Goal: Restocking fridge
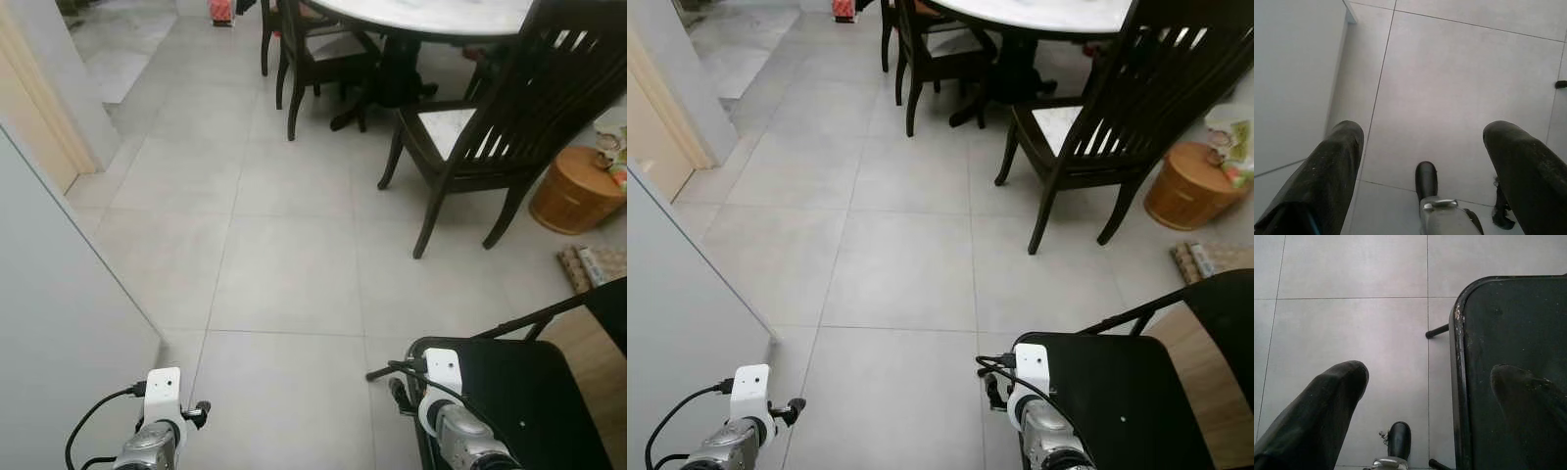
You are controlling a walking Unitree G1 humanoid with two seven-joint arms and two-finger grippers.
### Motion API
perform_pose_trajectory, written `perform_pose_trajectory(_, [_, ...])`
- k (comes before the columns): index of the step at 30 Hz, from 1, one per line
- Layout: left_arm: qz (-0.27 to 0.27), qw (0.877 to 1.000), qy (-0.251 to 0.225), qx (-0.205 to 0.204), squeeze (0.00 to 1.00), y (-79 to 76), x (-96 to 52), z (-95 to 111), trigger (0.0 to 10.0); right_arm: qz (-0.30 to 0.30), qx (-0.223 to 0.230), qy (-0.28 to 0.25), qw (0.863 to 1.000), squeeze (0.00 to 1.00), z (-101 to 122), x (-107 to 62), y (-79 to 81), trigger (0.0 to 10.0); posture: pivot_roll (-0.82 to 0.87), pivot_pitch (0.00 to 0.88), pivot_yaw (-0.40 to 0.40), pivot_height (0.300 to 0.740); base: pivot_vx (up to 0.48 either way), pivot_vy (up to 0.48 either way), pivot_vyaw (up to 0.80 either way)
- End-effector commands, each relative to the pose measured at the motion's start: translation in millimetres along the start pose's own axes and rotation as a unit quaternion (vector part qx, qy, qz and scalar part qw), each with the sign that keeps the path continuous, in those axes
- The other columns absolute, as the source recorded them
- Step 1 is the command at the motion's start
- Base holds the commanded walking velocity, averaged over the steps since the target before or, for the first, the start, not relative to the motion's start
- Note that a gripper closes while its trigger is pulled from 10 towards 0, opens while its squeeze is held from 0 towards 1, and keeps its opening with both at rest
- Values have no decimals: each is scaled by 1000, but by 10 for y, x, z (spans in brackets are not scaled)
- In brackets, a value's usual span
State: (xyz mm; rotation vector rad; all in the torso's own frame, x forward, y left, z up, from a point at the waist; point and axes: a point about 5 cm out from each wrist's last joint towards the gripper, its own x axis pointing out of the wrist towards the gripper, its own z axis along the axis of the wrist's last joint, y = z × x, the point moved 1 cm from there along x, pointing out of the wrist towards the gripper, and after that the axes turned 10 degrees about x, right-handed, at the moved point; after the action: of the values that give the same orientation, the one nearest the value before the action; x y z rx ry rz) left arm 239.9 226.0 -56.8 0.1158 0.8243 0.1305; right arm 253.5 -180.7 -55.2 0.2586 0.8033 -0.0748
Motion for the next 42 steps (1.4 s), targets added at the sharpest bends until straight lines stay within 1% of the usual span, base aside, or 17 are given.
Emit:
perform_pose_trajectory(1, [-3, 1000, 25, 0, 0, -17, -13, -110, 10000, -8, 2, 15, 1000, 0, -67, -16, -67, 10000, -41, 36, -68, 736, 0, 0, 0])
perform_pose_trajectory(5, [0, 999, 34, -6, 0, -5, -33, -207, 10000, -15, 0, 29, 999, 0, -173, -34, -90, 10000, -39, 41, -70, 736, 0, 0, 0])
perform_pose_trajectory(10, [8, 998, 59, -5, 0, 54, -80, -403, 10000, -19, 29, 45, 998, 0, -366, -65, -74, 10000, -27, 26, -40, 736, 0, 0, 0])
perform_pose_trajectory(13, [10, 998, 63, -5, 0, 71, -93, -446, 10000, -20, 35, 49, 998, 0, -409, -74, -74, 10000, -26, 25, -35, 736, 0, 0, 0])
perform_pose_trajectory(14, [11, 998, 65, -6, 0, 88, -108, -494, 10000, -21, 33, 53, 998, 0, -446, -85, -84, 10000, -27, 30, -15, 736, 0, 0, 0])
perform_pose_trajectory(16, [15, 997, 73, -8, 0, 118, -147, -609, 10000, -22, 23, 63, 998, 0, -516, -107, -114, 10000, -29, 41, -15, 736, 0, 0, 0])
perform_pose_trajectory(18, [19, 996, 82, -14, 0, 118, -173, -691, 10000, -26, 18, 77, 997, 0, -711, -183, -205, 10000, -31, 41, -22, 736, 0, 0, 0])
perform_pose_trajectory(19, [20, 996, 84, -17, 0, 112, -180, -714, 10000, -28, 19, 78, 996, 0, -737, -197, -228, 10000, -31, 39, -25, 736, 0, 0, 0])
perform_pose_trajectory(24, [26, 995, 92, -34, 0, 61, -219, -825, 10000, -34, 22, 77, 996, 0, -747, -216, -292, 10000, 10, 30, -63, 736, 0, 0, 0])
perform_pose_trajectory(28, [32, 995, 88, -48, 0, 44, -233, -855, 10000, -27, 19, 73, 997, 0, -723, -206, -271, 10000, 57, 42, -88, 736, 0, 0, 0])
perform_pose_trajectory(29, [32, 995, 87, -47, 0, 46, -238, -865, 10000, -21, 8, 71, 997, 0, -714, -199, -246, 10000, 65, 49, -94, 736, 0, 0, 569])
perform_pose_trajectory(31, [31, 995, 87, -43, 0, 53, -243, -875, 10000, -13, 2, 71, 997, 0, -708, -187, -198, 10000, 72, 64, -95, 736, 0, 0, 800])
perform_pose_trajectory(32, [32, 995, 89, -41, 0, 65, -249, -889, 10000, -16, 10, 73, 997, 0, -722, -187, -184, 10000, 72, 68, -97, 736, 0, 0, 800])
perform_pose_trajectory(35, [40, 993, 97, -46, 0, 107, -265, -928, 10000, -7, 10, 70, 997, 0, -724, -179, -135, 10000, 65, 75, -83, 736, 0, 0, 800])
perform_pose_trajectory(38, [45, 993, 100, -53, 0, 139, -275, -949, 10000, -2, 17, 76, 997, 0, -752, -180, -105, 10000, 66, 86, -76, 736, 0, 0, 800])
perform_pose_trajectory(41, [48, 993, 100, -51, 0, 172, -283, -962, 10000, -2, -3, 85, 996, 0, -792, -191, -105, 10000, 55, 91, -73, 736, 0, 0, 800])
perform_pose_trajectory(42, [48, 993, 100, -50, 0, 176, -286, -966, 10000, -3, -2, 86, 996, 0, -800, -193, -106, 10000, 47, 84, -76, 736, 0, 0, 800])
